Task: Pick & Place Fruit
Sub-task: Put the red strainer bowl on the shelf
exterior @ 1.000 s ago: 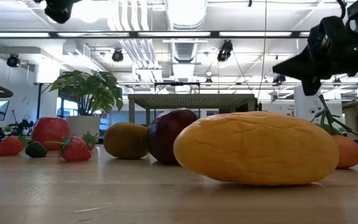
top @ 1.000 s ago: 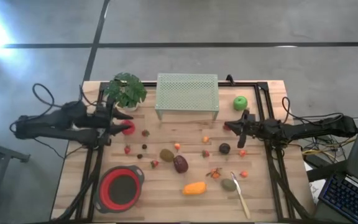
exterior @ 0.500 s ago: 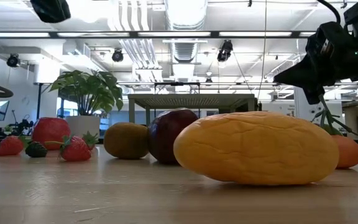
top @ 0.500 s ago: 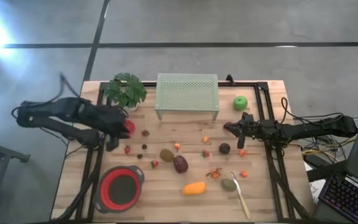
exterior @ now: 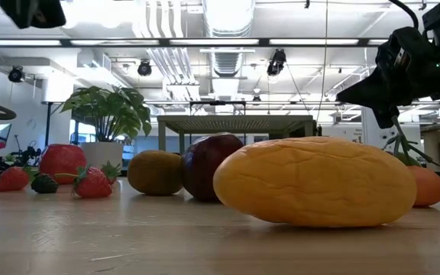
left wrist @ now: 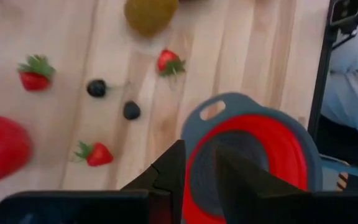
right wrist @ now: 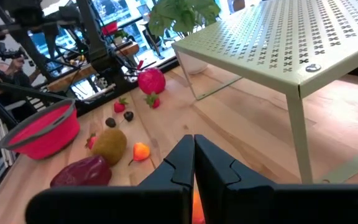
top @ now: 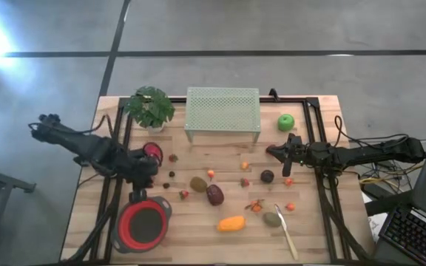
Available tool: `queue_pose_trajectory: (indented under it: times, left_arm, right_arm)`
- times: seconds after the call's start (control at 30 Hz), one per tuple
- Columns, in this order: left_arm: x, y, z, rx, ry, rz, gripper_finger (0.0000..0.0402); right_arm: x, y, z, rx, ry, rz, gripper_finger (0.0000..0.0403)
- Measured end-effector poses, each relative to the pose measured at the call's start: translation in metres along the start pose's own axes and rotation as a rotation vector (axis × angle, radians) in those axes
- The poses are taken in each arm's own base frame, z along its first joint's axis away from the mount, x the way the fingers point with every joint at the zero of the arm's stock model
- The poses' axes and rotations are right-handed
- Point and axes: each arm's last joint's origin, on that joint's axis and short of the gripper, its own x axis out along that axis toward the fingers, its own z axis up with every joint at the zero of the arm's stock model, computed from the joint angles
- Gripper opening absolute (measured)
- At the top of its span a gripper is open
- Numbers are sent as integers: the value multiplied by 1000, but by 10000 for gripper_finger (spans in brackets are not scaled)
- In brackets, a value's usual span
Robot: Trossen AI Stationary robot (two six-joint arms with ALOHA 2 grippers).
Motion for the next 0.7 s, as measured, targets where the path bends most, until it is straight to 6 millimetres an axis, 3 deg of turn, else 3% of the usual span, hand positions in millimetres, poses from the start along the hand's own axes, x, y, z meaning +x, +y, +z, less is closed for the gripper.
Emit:
queue_pose_trajectory:
  times: [0.47, 0.7]
  left_arm:
    - [45, -20, 8, -9, 152, 109, 85]
    - [54, -23, 3, -82, 237, 158, 148]
  right_arm:
    - [0, 0, 0, -8, 3, -1, 8]
    - [0, 0, -1, -10, 7, 3, 9]
